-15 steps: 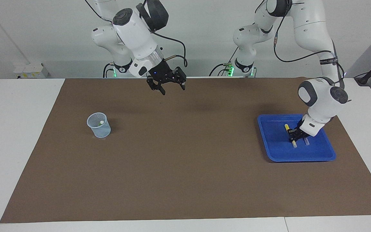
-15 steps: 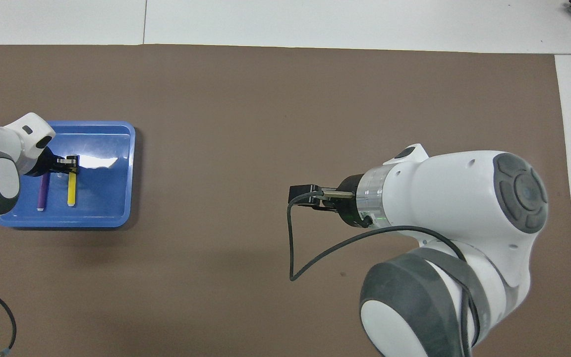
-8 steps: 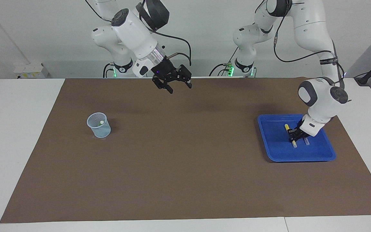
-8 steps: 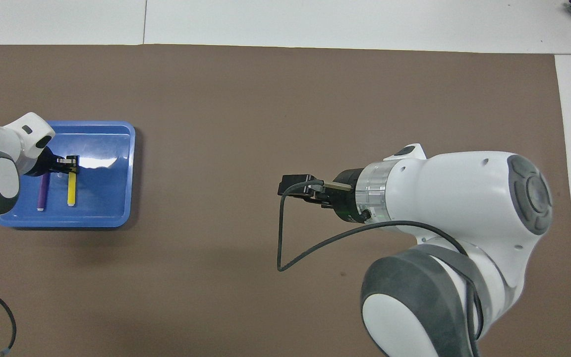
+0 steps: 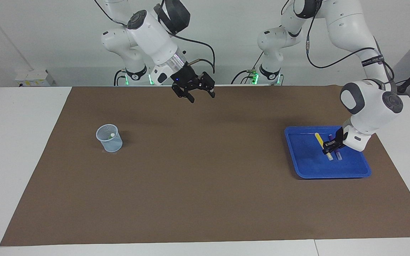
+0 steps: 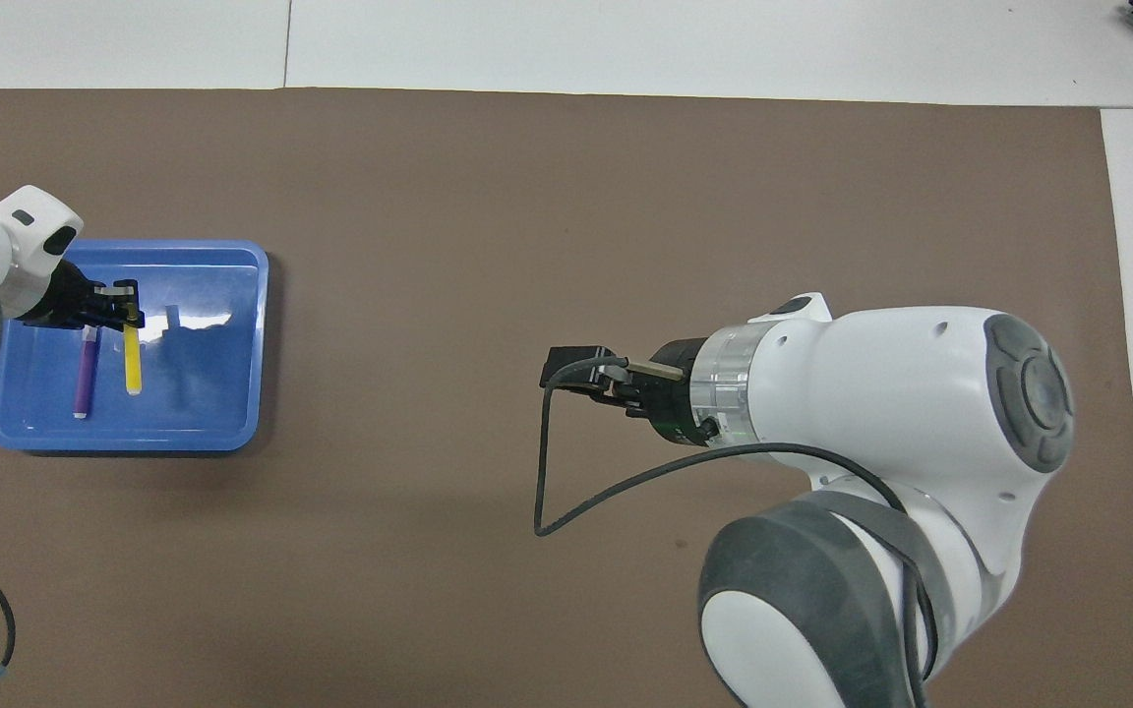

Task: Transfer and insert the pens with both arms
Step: 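Grasp and lift the yellow pen with the left gripper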

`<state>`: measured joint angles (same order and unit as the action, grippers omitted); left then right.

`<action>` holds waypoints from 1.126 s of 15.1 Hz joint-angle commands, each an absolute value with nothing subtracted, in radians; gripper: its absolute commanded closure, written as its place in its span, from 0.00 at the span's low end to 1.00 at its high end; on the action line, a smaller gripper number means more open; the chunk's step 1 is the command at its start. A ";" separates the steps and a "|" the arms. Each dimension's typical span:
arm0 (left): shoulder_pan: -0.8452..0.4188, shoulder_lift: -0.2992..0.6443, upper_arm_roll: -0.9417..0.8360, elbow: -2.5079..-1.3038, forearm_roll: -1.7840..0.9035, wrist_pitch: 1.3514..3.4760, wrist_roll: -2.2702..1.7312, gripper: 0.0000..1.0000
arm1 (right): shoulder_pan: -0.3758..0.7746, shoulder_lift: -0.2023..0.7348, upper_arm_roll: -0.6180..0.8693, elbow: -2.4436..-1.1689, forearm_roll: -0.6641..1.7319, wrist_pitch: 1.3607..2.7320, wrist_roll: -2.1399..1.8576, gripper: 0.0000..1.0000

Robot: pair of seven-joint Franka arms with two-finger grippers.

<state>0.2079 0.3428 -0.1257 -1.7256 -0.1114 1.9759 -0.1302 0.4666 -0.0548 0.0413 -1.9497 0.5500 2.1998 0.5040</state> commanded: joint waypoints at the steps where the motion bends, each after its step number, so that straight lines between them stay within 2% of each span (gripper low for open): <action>1: 0.177 0.328 -0.120 -1.677 -0.172 1.873 -0.285 1.00 | 0.471 -0.051 0.043 -1.956 0.575 2.217 0.515 0.00; 5: 0.163 0.290 -0.165 -1.605 -0.288 1.726 -0.581 1.00 | 0.472 -0.049 0.043 -1.948 0.575 2.226 0.538 0.00; 9: 0.163 0.229 -0.202 -1.605 -0.446 1.646 -0.915 1.00 | 0.497 -0.035 0.055 -1.922 0.577 2.261 0.618 0.00; 13: 0.161 0.210 -0.207 -1.612 -0.580 1.556 -1.170 1.00 | 0.532 -0.035 0.055 -1.921 0.589 2.279 0.690 0.00; 17: 0.156 0.199 -0.216 -1.628 -0.666 1.526 -1.356 1.00 | 0.561 -0.012 0.107 -1.888 0.626 2.414 0.764 0.01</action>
